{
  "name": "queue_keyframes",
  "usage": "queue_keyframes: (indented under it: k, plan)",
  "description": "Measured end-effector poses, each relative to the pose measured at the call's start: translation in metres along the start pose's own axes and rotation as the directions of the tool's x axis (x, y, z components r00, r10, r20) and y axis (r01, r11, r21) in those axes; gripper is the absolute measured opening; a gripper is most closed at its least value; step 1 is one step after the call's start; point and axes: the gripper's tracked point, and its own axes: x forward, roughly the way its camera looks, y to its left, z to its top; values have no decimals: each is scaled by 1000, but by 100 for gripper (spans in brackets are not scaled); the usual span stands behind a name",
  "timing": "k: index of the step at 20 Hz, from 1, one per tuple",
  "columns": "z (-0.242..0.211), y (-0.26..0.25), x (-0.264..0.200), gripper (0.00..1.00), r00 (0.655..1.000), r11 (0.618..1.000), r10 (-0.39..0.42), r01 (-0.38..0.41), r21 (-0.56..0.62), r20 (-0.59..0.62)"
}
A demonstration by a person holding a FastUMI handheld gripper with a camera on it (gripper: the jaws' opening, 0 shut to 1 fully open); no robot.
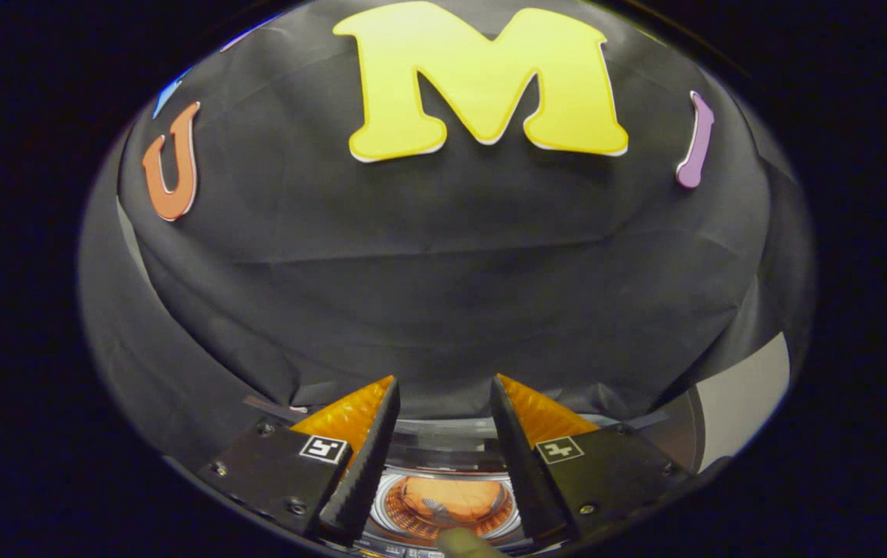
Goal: Put the clothes into the washing machine and then close the washing machine lid.
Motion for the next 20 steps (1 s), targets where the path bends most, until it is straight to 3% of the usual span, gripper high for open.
queue_keyframes:
  k: [6,20]
  plan:
    - [-15,-9,23,75,999,1000,-17,18,14,-39]
    - [-37,-7,-1,76,1000,1000,-12,12,15,7]
